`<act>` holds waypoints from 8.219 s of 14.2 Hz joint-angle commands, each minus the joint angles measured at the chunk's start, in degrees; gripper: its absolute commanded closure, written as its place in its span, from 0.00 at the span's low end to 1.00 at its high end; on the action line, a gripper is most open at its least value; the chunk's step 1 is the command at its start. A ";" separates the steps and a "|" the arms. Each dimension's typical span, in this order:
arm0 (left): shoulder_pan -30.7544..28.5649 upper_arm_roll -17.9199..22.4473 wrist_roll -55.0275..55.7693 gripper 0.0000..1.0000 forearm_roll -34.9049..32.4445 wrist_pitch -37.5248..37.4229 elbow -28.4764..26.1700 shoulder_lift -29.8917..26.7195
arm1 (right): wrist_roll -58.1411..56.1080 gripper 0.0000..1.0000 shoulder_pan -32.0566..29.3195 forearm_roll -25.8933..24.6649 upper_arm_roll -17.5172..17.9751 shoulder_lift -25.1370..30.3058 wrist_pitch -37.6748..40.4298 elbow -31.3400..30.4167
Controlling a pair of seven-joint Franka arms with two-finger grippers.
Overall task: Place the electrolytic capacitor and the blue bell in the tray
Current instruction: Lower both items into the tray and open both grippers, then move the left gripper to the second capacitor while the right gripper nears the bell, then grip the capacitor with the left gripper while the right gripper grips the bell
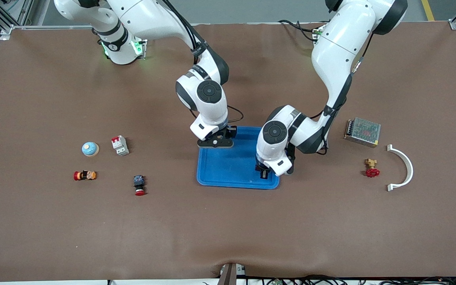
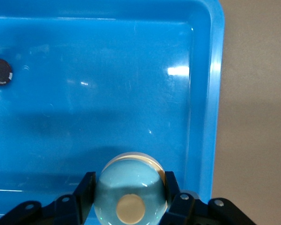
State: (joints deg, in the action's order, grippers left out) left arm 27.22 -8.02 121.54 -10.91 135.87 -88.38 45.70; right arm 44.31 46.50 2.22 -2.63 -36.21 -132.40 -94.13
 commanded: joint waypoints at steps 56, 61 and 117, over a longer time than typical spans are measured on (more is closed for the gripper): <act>-22.72 -1.21 -93.67 0.00 -5.44 -2.56 -3.97 -8.07 | -60.36 0.00 -38.30 -0.64 -1.07 29.17 46.45 4.40; -27.64 -4.98 -95.70 0.00 -5.52 2.38 -15.48 -15.27 | -71.45 0.00 -45.87 -3.72 -1.07 28.91 40.58 0.11; -42.33 -16.42 -92.36 0.00 -13.61 27.25 -51.72 -26.71 | -77.54 0.00 -52.39 -2.84 -0.54 11.95 -15.25 -33.31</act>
State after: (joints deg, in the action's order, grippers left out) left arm -14.89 -24.17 27.47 -23.05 162.22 -140.51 18.44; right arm -32.23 -5.98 -0.41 -3.09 -23.71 -146.31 -126.79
